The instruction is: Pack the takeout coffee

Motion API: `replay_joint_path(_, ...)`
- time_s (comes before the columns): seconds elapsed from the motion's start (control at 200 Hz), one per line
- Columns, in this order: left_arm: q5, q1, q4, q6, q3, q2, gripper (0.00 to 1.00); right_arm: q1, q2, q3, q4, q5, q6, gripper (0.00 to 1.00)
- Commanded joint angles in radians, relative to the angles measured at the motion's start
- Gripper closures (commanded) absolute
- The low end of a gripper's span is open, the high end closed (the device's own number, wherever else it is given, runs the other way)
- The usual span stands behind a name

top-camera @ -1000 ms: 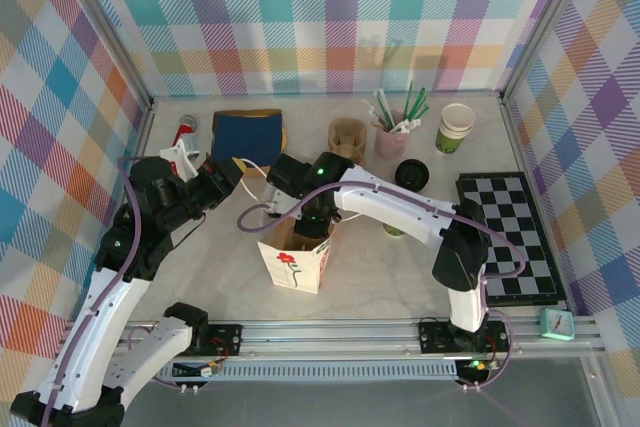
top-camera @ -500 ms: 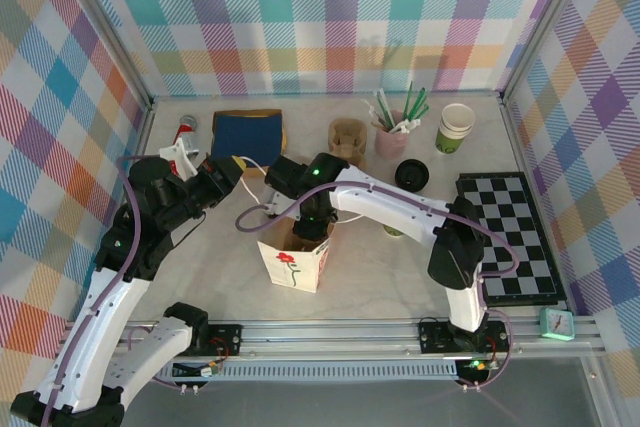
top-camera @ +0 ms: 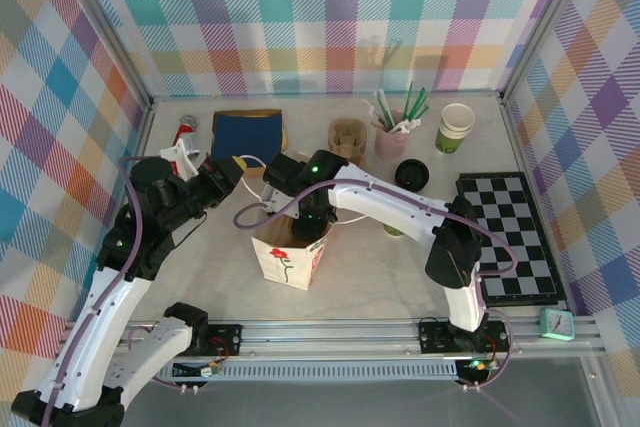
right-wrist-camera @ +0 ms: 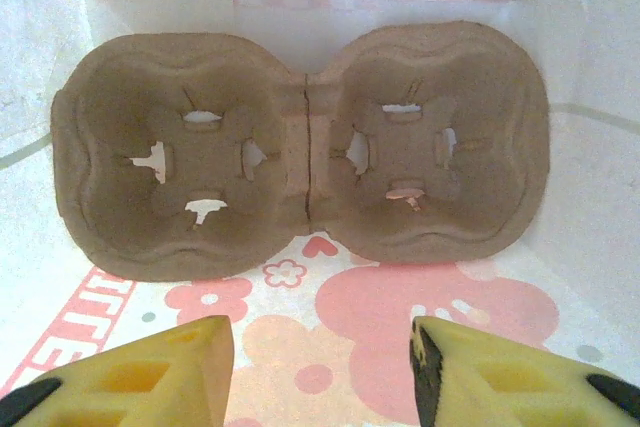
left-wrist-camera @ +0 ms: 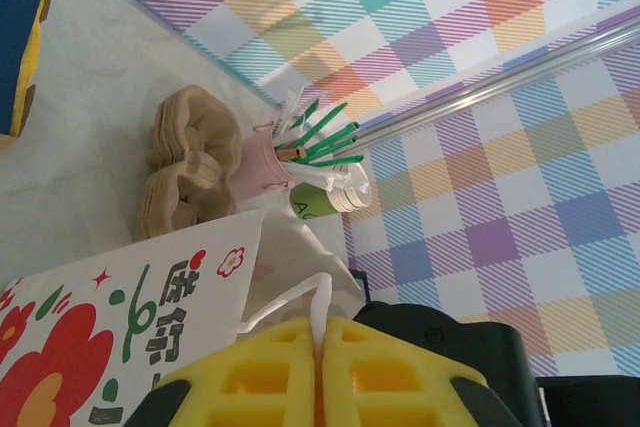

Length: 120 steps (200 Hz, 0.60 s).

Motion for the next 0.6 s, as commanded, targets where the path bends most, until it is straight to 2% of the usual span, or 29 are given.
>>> replay_joint_path(0.0,0.008,0.012,0.039,-0.004,-0.014,-0.005,0.92,0.005,0.014,0.042,-0.043,-0.022,-0.004,0.48)
replay_joint_path(0.325,-0.007,0.012,0.028,-0.002,-0.026,0.006,0.9,0.006,0.012,0.142,-0.11,-0.035,-0.009,0.42)
replay_joint_path(0.435,-0.013,0.012,0.022,0.003,-0.023,0.009,0.88,0.008,-0.008,0.155,-0.123,-0.04,-0.022,0.3)
replay_joint_path(0.595,-0.017,0.012,0.024,0.005,-0.027,0.013,0.88,0.008,-0.005,0.191,-0.167,-0.029,-0.017,0.27)
